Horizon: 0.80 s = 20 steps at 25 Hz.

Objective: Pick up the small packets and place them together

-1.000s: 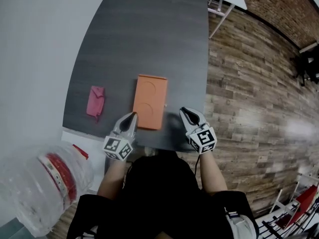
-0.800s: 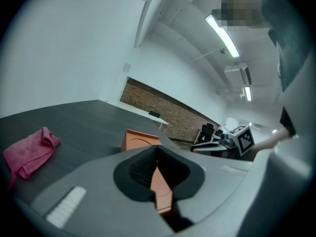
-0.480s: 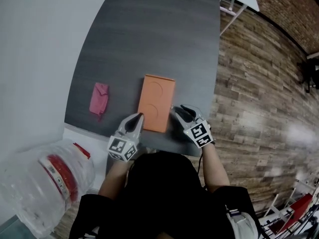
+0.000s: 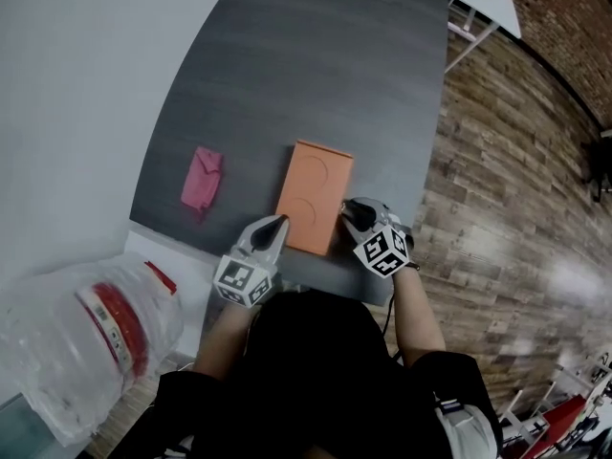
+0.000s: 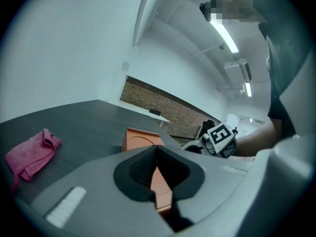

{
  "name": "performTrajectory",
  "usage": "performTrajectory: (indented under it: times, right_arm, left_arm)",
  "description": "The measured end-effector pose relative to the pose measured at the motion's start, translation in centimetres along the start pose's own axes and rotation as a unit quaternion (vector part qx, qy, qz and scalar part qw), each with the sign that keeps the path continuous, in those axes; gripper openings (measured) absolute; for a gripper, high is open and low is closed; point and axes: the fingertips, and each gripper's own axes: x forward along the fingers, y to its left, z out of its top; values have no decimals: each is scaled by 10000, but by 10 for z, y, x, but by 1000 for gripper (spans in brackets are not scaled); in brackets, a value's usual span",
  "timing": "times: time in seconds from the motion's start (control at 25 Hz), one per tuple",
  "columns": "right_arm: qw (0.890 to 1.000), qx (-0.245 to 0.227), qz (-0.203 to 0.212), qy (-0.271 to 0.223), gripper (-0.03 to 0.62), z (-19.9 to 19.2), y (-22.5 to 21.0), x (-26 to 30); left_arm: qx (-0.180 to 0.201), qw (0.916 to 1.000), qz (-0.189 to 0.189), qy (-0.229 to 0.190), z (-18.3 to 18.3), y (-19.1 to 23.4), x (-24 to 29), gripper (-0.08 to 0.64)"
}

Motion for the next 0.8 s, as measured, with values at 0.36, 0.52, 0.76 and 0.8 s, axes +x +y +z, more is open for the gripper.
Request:
performTrajectory:
  times: [0.36,0.52,0.76,0.8]
  right_arm:
    - [9977,-613,165,227,138,4,3,11]
    - [9945,-967,148,361,89,2,5,12]
    - [9943,-1002,165,330,74,2,7,13]
    - [9943,-1008,167,320,74,2,7,13]
  left_arm:
    - [-154,9999,-5,-27,0,2,0,0]
    - [-198,9998,-4,-33,0,1,0,0]
    - [-135,9999,68,45,-1,2,1,0]
    - [-137,9999,70,49,-1,2,1,0]
